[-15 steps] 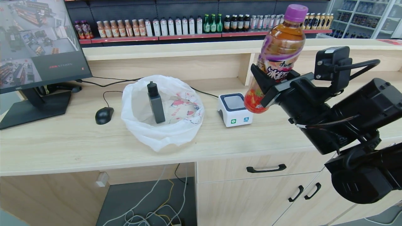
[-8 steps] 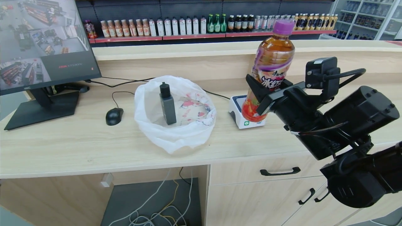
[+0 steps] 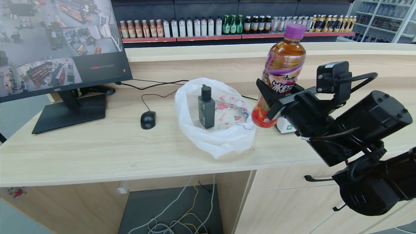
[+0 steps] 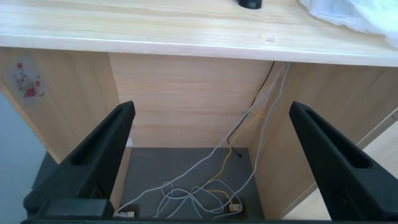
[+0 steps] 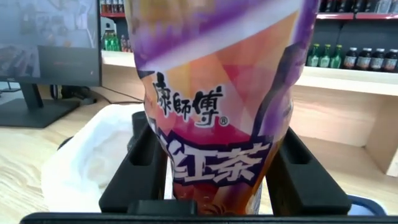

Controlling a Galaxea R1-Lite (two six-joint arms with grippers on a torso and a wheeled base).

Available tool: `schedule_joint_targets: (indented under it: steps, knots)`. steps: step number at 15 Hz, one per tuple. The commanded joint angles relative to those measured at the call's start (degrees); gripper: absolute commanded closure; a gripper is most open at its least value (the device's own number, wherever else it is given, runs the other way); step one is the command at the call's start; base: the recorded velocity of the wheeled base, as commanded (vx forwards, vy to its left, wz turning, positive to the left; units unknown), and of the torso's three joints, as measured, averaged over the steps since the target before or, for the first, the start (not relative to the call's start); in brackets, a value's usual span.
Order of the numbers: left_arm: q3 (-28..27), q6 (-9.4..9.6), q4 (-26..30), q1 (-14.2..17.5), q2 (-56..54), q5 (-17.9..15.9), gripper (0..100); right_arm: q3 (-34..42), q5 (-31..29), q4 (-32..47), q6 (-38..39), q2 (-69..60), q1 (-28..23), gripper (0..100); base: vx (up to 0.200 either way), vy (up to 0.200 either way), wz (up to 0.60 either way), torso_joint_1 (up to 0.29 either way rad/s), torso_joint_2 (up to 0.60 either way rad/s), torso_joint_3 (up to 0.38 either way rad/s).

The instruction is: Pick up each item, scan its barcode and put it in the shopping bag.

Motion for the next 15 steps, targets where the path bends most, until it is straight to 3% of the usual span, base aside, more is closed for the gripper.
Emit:
schedule_joint_targets:
  steps: [1,11,15]
  knots:
    - [0.0,0.09,0.0,0.0,0.0,0.0,0,-0.1,0.0,-0.1,0.0,0.2,0.1,100,0.000,0.200,0.00,0.002,0.01,0.002]
    - [0.0,0.09,0.0,0.0,0.0,0.0,0,-3.5,-1.9,0.2,-0.9,4.2,0.1,100,0.000,0.000,0.00,0.000,0.00,0.000]
    - [0.0,0.09,0.0,0.0,0.0,0.0,0,-14.8,-2.2,12.8,-0.7,6.2,0.1,100,0.000,0.000,0.00,0.000,0.00,0.000]
